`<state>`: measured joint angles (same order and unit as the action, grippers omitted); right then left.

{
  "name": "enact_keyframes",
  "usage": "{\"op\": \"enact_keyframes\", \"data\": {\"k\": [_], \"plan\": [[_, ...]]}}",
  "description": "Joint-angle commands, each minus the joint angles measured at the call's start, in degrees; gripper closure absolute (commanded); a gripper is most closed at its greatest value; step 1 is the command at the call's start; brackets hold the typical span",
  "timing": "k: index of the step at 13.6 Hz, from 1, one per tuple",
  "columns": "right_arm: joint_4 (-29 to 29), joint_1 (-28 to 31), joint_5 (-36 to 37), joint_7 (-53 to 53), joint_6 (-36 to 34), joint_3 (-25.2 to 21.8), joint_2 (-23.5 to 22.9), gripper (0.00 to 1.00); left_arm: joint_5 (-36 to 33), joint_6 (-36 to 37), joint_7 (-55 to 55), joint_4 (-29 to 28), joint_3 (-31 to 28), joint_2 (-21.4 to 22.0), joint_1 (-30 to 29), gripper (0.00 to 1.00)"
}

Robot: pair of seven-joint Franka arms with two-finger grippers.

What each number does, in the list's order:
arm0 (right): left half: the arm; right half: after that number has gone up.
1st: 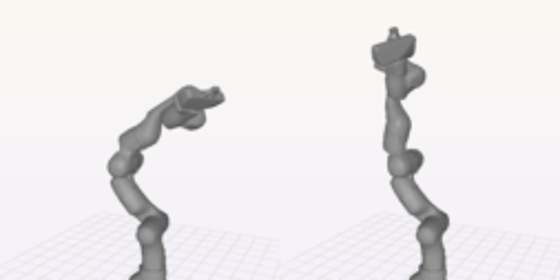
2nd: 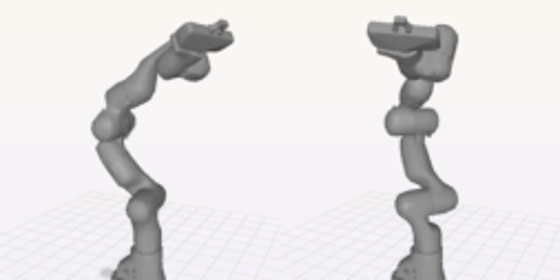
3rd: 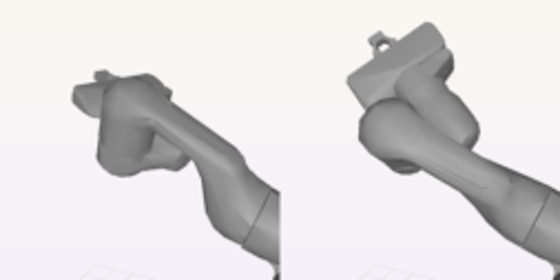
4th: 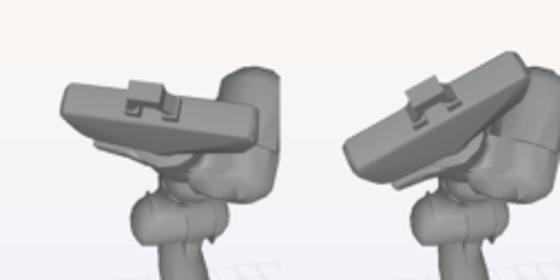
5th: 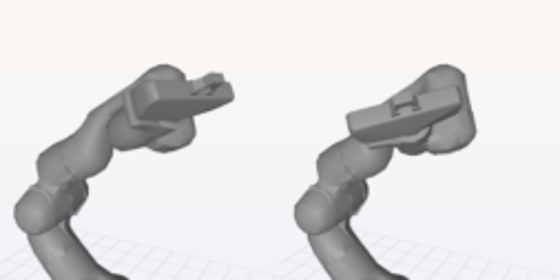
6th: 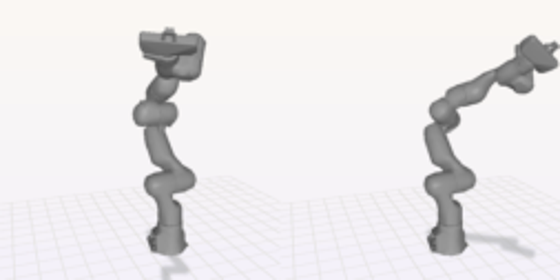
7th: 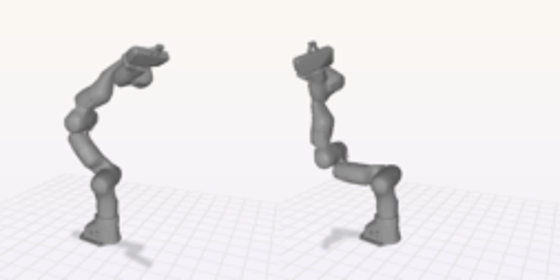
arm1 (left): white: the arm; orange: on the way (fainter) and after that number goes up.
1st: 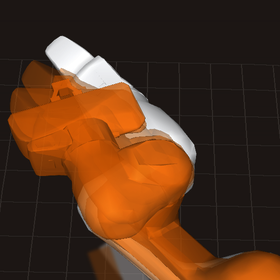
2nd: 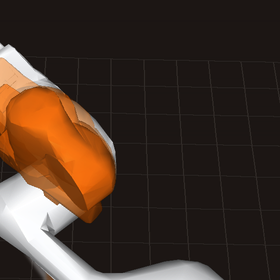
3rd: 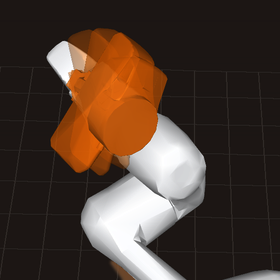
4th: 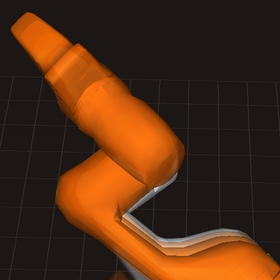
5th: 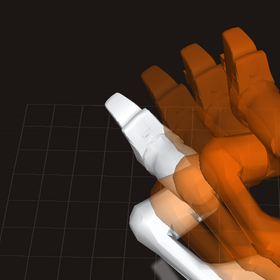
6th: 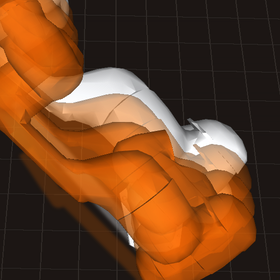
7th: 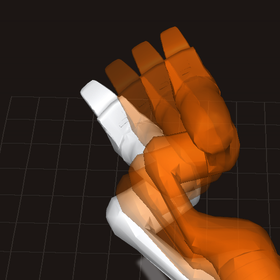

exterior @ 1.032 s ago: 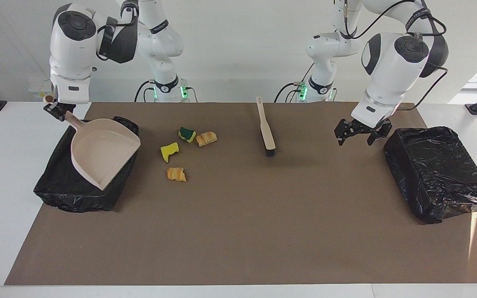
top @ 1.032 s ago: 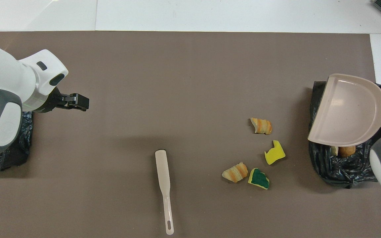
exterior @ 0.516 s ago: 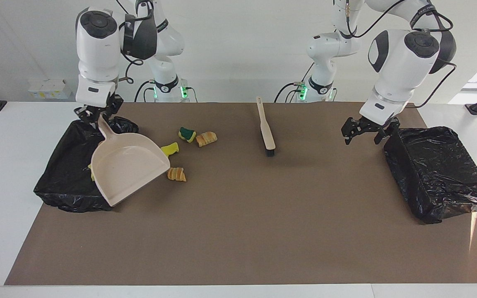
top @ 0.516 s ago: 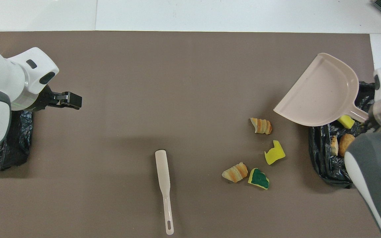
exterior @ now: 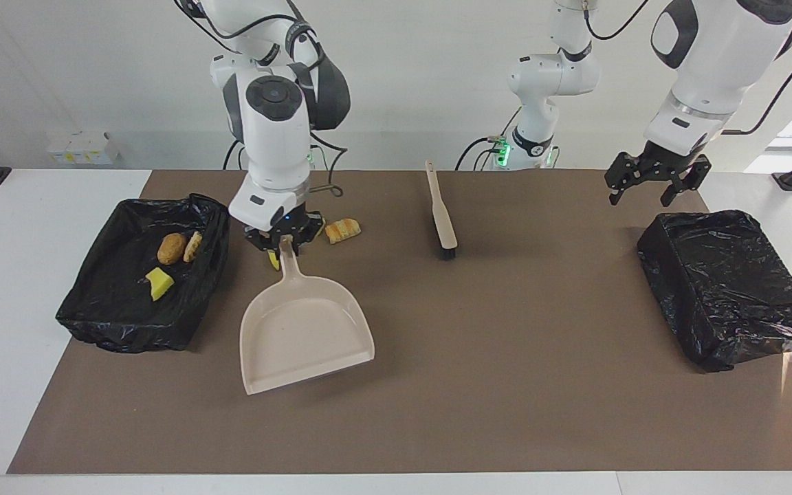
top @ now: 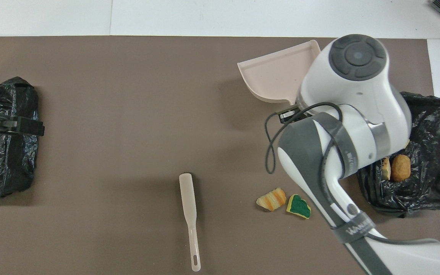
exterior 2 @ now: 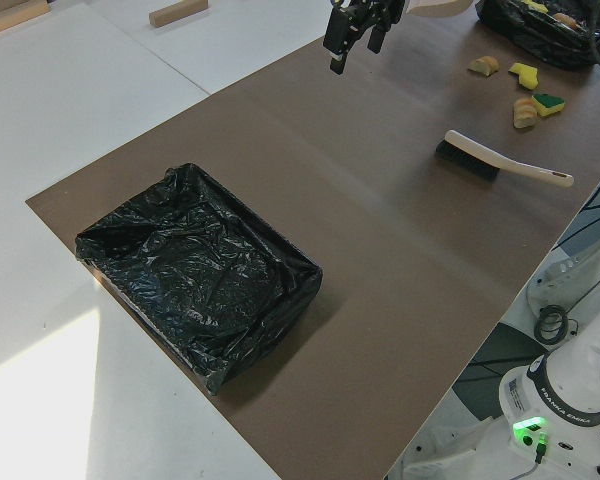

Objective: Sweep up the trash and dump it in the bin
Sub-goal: 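Bring the empty dustpan back to the table center with the right gripper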

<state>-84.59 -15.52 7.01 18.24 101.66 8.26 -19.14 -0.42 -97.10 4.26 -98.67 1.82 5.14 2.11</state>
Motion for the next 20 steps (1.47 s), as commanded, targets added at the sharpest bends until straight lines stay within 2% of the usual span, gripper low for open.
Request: {"op": "enact_keyframes", "data": {"k": [1,5,8,12,16,17,18,19,20], "plan": [[10.6,-4.5,-4.4,14.5,0.6,-0.3,-8.7,1.00,0.5,0.8,1.0,-1.7,-1.0,1.2,1.3,0.00],[11.4,-12.0,-5.0,27.9,9.5,0.1,-14.7,1.00,0.5,1.7,0.5,-0.8,-1.0,1.0,1.4,0.00],[12.0,-15.7,-5.0,32.6,13.5,0.2,-18.1,1.00,0.5,1.6,0.2,-0.6,-1.2,1.1,0.7,0.00],[11.2,-16.7,-5.6,31.4,14.9,0.2,-19.5,1.00,0.2,1.7,0.2,-0.6,-1.2,1.2,0.7,0.00],[9.1,-16.7,-6.1,22.3,13.6,0.4,-19.1,1.00,0.2,4.1,0.2,-0.6,-1.2,1.4,0.9,0.00],[8.7,-16.8,-6.1,21.2,13.6,0.5,-19.0,0.96,0.2,4.2,0.2,-0.6,-1.1,1.4,1.0,0.00],[8.7,-16.8,-6.6,21.3,13.6,1.1,-18.9,0.82,0.2,4.2,0.2,-0.6,-1.1,1.4,1.0,0.00],[8.7,-16.8,-8.0,21.6,14.3,1.2,-18.9,0.56,0.2,4.5,0.2,-0.6,-1.1,1.4,1.0,0.00],[8.7,-17.0,-8.7,21.7,14.2,1.2,-18.8,0.54,0.2,5.2,0.3,-0.6,-1.1,1.5,0.9,0.00]]}}
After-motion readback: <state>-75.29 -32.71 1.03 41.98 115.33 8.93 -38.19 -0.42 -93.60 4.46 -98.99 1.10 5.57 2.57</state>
